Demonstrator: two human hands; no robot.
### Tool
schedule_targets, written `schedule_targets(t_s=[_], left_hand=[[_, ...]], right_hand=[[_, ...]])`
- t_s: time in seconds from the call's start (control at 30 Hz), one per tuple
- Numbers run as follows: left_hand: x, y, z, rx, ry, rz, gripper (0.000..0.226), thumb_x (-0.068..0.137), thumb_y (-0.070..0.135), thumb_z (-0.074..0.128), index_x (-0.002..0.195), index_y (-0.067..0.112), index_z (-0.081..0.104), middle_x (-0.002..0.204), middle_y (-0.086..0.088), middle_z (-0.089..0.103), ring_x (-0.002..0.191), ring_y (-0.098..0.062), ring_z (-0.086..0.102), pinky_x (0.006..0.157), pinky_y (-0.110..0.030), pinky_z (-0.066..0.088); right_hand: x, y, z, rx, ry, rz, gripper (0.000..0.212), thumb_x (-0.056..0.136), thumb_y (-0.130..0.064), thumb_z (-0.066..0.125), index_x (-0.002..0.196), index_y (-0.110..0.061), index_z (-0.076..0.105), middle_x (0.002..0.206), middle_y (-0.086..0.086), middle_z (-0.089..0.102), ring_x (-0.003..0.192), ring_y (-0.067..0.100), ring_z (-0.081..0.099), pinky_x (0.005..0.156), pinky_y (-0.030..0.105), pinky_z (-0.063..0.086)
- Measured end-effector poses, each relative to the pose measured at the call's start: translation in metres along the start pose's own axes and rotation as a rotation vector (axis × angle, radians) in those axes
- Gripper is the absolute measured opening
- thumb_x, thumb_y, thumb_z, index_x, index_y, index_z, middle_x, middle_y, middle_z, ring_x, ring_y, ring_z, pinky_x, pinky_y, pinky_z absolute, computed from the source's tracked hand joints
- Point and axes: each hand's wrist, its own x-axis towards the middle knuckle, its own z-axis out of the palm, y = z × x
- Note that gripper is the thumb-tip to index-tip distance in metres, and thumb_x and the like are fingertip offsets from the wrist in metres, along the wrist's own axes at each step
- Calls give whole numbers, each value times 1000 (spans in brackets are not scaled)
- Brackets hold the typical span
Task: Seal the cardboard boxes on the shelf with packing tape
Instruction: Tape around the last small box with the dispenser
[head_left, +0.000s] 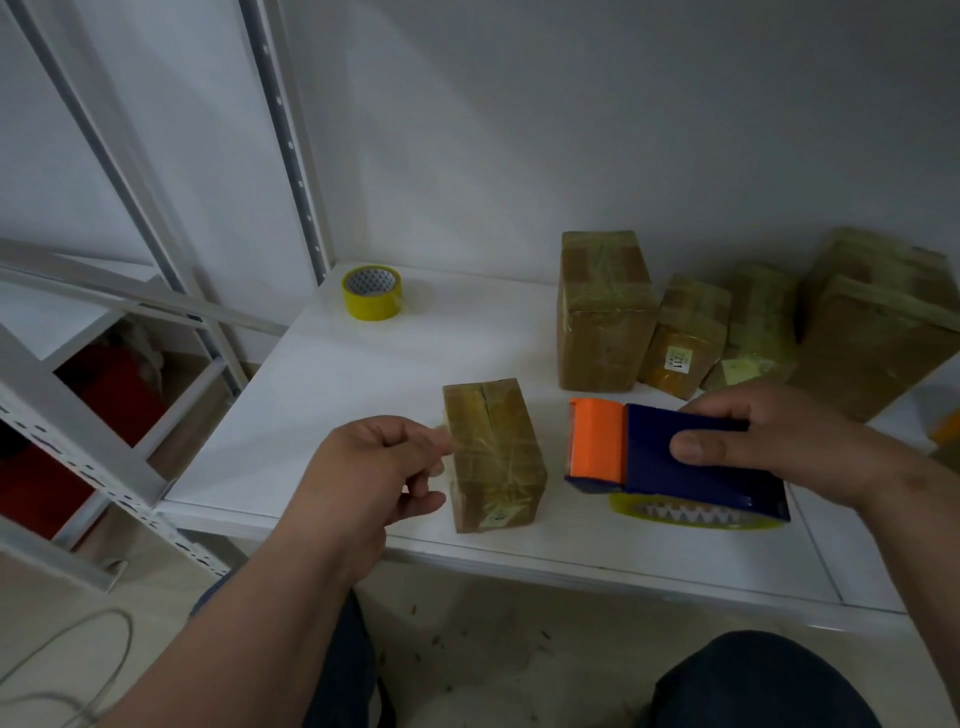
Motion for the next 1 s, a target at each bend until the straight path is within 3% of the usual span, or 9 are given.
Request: schedule_targets(t_s=[0.13, 0.2, 0.3, 0.37, 0.53, 0.67, 0.73, 0.87, 1.0], left_hand=[[11, -13, 8, 15, 44, -56, 23, 87, 2, 67, 65, 5, 69, 64, -9, 63, 56, -14, 52, 58, -28, 57], [18, -17, 6, 13, 87, -67, 26, 87, 0, 65, 62, 6, 69, 68, -9, 68, 57, -16, 51, 59, -30, 58], [27, -21, 1, 35, 128, -68, 14, 88, 5, 67, 75, 2, 71, 66, -5, 67, 59, -18, 50, 56, -27, 56], [31, -26, 0, 39, 140, -90, 10, 87, 8, 69, 81, 1, 72, 69, -10, 65, 54, -15, 50, 56, -27, 55], [35, -43, 0, 54, 142, -157, 10, 86, 12, 72, 82, 3, 75, 70, -12, 65, 55, -17, 53, 57, -28, 53], [38, -50, 3, 59, 149, -173, 14, 87, 15, 72, 81, 3, 75, 63, -8, 63, 53, -17, 51, 56, -28, 53], [39, -54, 5, 79, 168, -180, 14, 87, 17, 72, 80, 4, 75, 65, -8, 64, 53, -17, 51, 56, -27, 52], [39, -58, 12, 188, 185, -183, 22, 89, 25, 71, 78, 6, 74, 64, -8, 67, 54, -18, 54, 58, -32, 58], [38, -58, 16, 332, 156, -169, 32, 95, 35, 60, 86, 8, 74, 75, -7, 70, 61, -20, 60, 64, -40, 62]], right_hand=[[19, -1, -9, -71, -33, 80, 77, 26, -90, 65, 78, -34, 76, 79, -7, 75, 70, 9, 71, 58, 18, 46], [27, 1, -14, -117, -28, 116, 62, 50, -82, 68, 78, -27, 75, 73, -8, 74, 65, 9, 69, 55, 17, 43], [38, 5, -21, -170, -22, 147, 37, 61, -58, 66, 77, -24, 74, 64, -8, 71, 57, 5, 65, 53, 18, 40], [47, 9, -20, -215, -42, 157, 34, 61, -57, 65, 75, -26, 73, 62, -10, 69, 56, 3, 64, 53, 18, 39], [65, 23, -15, -260, -82, 178, 45, 57, -62, 66, 82, -25, 75, 70, -6, 72, 65, 9, 68, 55, 22, 44], [73, 31, -10, -286, -97, 189, 83, 38, -90, 63, 86, -24, 75, 81, -1, 74, 74, 16, 70, 68, 33, 54], [77, 34, -7, -300, -98, 192, 89, 31, -94, 59, 86, -25, 75, 81, -2, 73, 75, 15, 70, 69, 33, 54], [82, 35, 4, -332, -122, 227, 57, 63, -69, 61, 91, -19, 72, 88, 2, 72, 79, 17, 69, 68, 28, 50], [87, 39, 13, -317, -139, 251, 42, 76, -57, 66, 93, -18, 73, 89, 3, 71, 81, 17, 68, 68, 27, 50]])
